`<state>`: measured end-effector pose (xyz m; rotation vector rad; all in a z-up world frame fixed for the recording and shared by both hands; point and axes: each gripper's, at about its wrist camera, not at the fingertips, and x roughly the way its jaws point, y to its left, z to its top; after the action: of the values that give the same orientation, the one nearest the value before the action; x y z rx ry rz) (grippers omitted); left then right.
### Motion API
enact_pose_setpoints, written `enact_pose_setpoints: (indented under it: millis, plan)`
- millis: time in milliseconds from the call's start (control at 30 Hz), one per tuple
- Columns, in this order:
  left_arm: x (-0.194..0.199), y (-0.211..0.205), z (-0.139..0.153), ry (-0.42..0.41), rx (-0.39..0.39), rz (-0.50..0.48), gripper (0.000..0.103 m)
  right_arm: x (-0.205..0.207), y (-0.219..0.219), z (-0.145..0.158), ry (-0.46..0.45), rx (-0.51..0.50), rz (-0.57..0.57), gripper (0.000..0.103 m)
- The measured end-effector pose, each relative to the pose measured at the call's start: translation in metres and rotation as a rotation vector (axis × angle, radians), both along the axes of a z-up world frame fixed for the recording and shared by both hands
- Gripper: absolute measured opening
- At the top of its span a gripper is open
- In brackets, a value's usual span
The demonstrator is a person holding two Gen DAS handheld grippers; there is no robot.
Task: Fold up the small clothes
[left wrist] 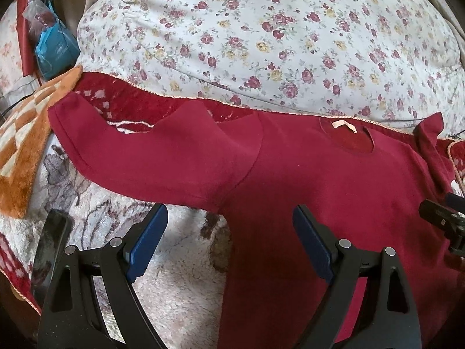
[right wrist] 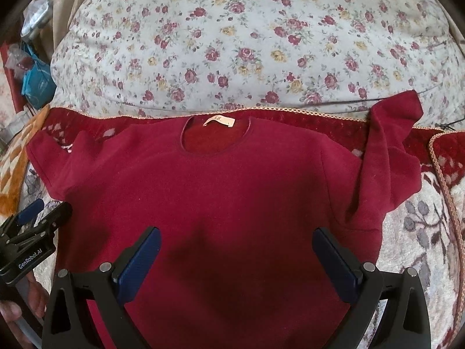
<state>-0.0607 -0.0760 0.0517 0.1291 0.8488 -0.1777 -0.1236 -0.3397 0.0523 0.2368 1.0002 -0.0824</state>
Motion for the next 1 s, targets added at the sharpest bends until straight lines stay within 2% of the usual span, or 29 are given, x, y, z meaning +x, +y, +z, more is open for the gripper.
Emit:
enact_pose_setpoints:
  millis: [400,1000]
  plan:
    - [0.001,-0.005,-0.003,0.013,0.009,-0.008,0.088,0.004,0.003,-0.008,0.032,0.027,0.016,0.103]
    - [0.003,-0.004,-0.005,0.028,-0.001,-0.006,0.088,0.002,0.005,-0.014,0.023,0.039,0.032,0.103]
